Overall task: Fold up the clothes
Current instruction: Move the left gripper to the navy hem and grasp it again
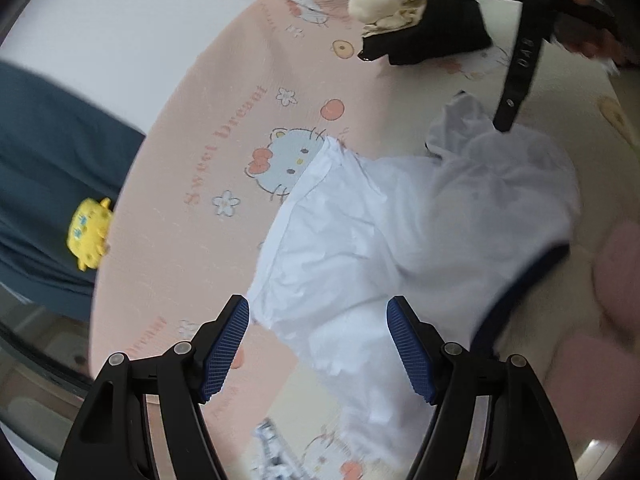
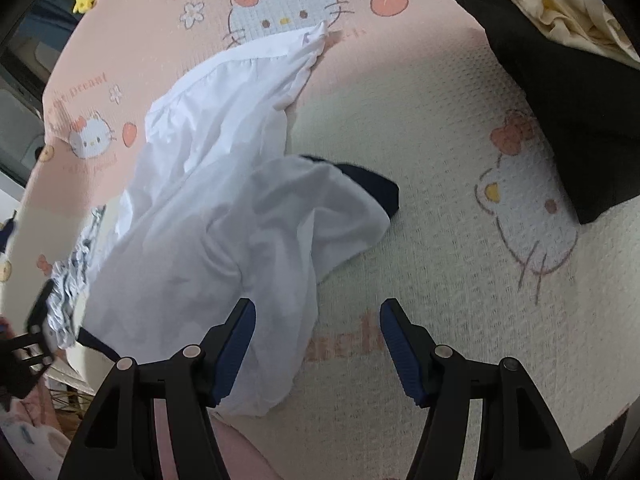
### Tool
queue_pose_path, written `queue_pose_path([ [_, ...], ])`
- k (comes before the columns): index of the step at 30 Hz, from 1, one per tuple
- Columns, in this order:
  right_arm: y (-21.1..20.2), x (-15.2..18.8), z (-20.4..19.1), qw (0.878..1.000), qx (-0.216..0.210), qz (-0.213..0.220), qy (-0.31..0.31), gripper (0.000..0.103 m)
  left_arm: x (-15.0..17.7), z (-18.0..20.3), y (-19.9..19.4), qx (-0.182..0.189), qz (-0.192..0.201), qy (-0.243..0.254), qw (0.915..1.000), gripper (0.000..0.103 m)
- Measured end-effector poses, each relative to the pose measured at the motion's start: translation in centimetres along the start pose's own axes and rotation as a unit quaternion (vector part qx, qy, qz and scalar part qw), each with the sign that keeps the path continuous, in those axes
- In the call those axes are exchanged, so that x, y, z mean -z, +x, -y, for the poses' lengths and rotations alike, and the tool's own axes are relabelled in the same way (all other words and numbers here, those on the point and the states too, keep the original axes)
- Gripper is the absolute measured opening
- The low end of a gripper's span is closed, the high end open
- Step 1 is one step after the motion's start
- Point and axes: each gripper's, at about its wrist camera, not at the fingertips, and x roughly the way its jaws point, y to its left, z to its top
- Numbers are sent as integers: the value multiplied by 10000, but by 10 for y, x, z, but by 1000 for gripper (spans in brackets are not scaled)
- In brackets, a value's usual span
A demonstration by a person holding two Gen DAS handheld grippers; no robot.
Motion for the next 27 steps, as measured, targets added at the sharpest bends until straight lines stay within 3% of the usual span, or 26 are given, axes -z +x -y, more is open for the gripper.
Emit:
queue_pose_path([
  [10, 8, -18, 28, 9958, -609, -1, 687, 64, -37, 17, 28, 583, 418, -364, 9968, 70],
  [18, 7, -23, 58, 9867, -1016, 53, 1269, 64, -67, 22, 56, 1084, 370, -1234, 9857, 70],
  [21, 2, -18, 60, 9883, -905, 181, 1215, 64, -78, 15, 66, 1555, 274, -1564, 9750, 70],
  [27, 2, -16, 64, 9885, -899, 326, 1171, 64, -92, 4, 94, 2733, 60, -2289, 9343, 69],
])
